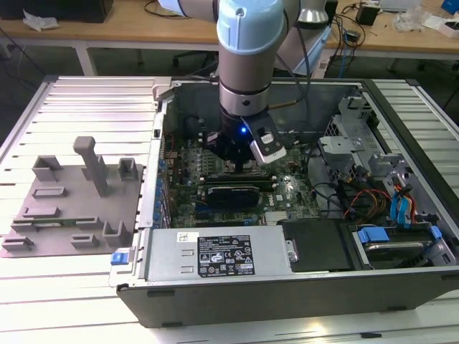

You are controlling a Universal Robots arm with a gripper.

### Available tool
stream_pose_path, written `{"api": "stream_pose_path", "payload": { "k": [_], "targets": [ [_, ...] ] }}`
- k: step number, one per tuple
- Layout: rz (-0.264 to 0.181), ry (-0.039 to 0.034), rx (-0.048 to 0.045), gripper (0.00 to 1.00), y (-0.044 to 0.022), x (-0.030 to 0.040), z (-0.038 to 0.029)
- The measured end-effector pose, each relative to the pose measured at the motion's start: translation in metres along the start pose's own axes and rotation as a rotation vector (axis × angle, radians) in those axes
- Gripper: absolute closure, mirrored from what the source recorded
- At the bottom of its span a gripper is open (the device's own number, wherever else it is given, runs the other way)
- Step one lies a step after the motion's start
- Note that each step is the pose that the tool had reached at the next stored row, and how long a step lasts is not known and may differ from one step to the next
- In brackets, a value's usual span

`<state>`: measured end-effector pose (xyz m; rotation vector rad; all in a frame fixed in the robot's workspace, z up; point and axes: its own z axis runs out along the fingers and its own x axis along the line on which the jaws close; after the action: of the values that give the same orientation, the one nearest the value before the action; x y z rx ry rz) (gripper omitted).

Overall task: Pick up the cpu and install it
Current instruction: 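Install the second cpu locking lever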

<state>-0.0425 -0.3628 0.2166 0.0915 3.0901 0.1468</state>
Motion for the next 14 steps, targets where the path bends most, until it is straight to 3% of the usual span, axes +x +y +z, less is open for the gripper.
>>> {"api": "stream_pose_path", "payload": {
  "k": [1, 7, 9, 13, 14],
  "targets": [
    [0.000, -0.0004, 0.0074, 0.89, 0.0052, 0.0002, 0.0005],
    [-0.001, -0.0013, 0.0217, 0.89, 0.0234, 0.0010, -0.0045],
    [-0.002, -0.0016, 0.0292, 0.89, 0.0267, 0.0010, -0.0098],
    [-0.003, -0.0033, 0.0596, 0.89, 0.0311, 0.0002, -0.0311],
    [-0.003, -0.0035, 0.0640, 0.89, 0.0314, 0.0001, -0.0333]
  ]
}}
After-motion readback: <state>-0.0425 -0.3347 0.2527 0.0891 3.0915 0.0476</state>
